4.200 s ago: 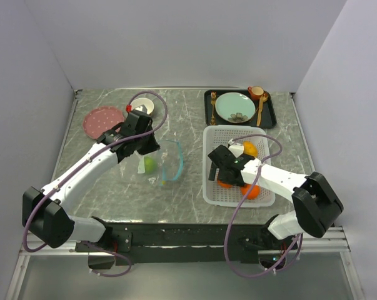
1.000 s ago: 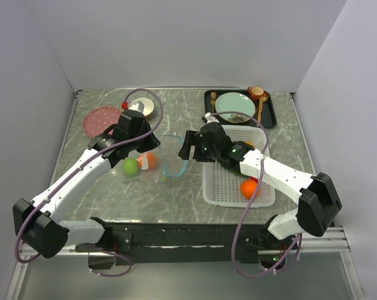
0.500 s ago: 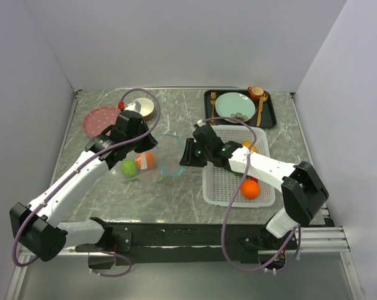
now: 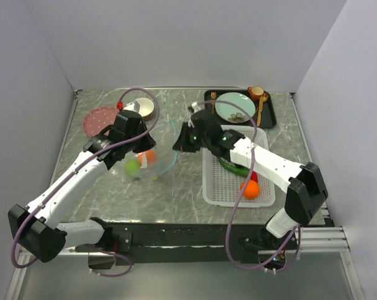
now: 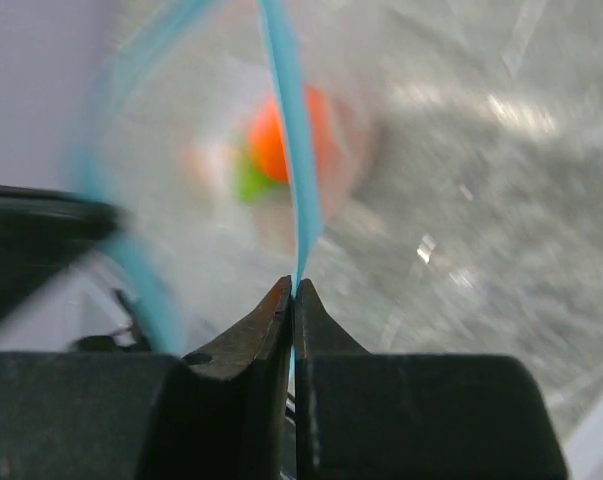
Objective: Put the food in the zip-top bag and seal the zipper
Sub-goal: Adjust the zipper food storage bag at the center of the board.
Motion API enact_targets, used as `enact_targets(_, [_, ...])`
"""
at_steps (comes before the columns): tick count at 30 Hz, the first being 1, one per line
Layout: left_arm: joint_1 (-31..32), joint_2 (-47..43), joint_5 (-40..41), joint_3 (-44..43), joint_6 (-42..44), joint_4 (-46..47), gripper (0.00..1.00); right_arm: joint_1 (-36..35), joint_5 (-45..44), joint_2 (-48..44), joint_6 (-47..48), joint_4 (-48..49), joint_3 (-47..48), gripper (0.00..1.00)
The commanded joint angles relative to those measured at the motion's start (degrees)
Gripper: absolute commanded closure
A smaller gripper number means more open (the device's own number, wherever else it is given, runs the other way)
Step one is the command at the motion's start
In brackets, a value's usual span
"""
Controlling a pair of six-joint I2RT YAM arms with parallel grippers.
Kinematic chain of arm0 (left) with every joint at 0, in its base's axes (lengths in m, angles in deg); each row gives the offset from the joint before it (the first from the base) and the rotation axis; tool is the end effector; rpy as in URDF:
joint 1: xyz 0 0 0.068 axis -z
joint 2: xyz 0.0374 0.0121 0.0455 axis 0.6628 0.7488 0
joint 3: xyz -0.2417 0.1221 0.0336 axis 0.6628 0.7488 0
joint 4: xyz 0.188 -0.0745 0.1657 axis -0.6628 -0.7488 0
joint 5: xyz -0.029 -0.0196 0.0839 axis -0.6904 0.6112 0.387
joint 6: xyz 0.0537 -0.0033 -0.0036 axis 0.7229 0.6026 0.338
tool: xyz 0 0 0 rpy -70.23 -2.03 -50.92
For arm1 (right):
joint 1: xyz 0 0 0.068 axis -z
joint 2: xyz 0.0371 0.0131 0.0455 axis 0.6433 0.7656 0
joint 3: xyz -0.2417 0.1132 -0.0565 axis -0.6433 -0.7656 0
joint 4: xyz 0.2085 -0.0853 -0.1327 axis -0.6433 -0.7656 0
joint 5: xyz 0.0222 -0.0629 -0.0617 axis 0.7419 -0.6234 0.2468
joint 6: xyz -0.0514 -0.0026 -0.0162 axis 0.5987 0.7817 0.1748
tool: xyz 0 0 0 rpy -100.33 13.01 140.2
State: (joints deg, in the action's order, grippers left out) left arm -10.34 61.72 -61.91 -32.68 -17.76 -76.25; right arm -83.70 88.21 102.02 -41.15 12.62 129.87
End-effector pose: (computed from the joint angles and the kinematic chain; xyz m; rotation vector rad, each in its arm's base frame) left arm 0.2231 -0.1302 0.3452 -0.3242 2.2725 -0.5789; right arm 0.2562 0.2519 0.2973 -0.1698 2.3488 0.9435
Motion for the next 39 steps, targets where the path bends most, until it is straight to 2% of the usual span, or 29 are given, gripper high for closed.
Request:
enact_targets(1, [-0.24, -5.66, 5.35, -7.82, 1.93, -5.39, 0.99, -0.37, 3.86, 0.41, 4.78, -1.72, 13.46, 0.9])
enact_targets(3, [-0.42, -7.41, 9.74, -10.99, 2.02, -8.12, 0.99, -0.46, 5.45, 2.69, 6.45, -4.17, 20.82, 0.9])
enact_targets(6, [-0.51, -9.17, 14.13, -17.75, 1.76, -12.35, 0.99, -0.72, 7.57, 4.81, 7.68, -5.68, 27.09, 0.88])
enact_targets(14, [-0.68, -10.33, 19.69, -21.37, 0.26, -18.68, 0.99, -1.6, 13.1, 10.61, 7.78, -9.38, 32.91, 0.85])
enact_targets(17, [-0.68, -10.5, 18.81, -20.76, 0.0, -19.3, 0.99, -1.87, 14.77, 10.44, 5.94, -7.27, 30.29, 0.84])
enact_targets(22, [-0.68, -9.45, 17.06, -14.71, 0.96, -15.53, 0.99, -1.78, 10.4, 9.74, 4.53, -4.46, 21.07, 0.82])
enact_targets(27, [-0.77, -4.79, 13.36, -6.19, 0.62, -12.18, 0.99, -1.78, 7.31, 9.12, 0.4, 1.87, 6.39, 0.83])
enact_targets(31, [-0.77, -1.98, 9.5, -2.83, 0.17, -8.67, 0.99, -1.69, 3.54, 8.51, 0.48, 0.39, 2.51, 0.87])
enact_targets(32, [-0.68, -1.63, 8.8, -2.39, 0.26, -7.53, 0.99, -1.61, 0.31, 7.29, 0.66, -1.62, 1.98, 0.87])
enact_targets(38, [-0.77, -1.1, 3.26, -1.25, 1.14, -3.31, 0.99, -0.81, -4.38, 2.71, 1.54, -3.84, 0.13, 0.75])
enact_targets(39, [-0.77, -0.83, 1.86, -1.16, 1.23, -2.95, 0.99, -0.73, -4.82, 2.44, 1.45, -3.84, 0.04, 0.67])
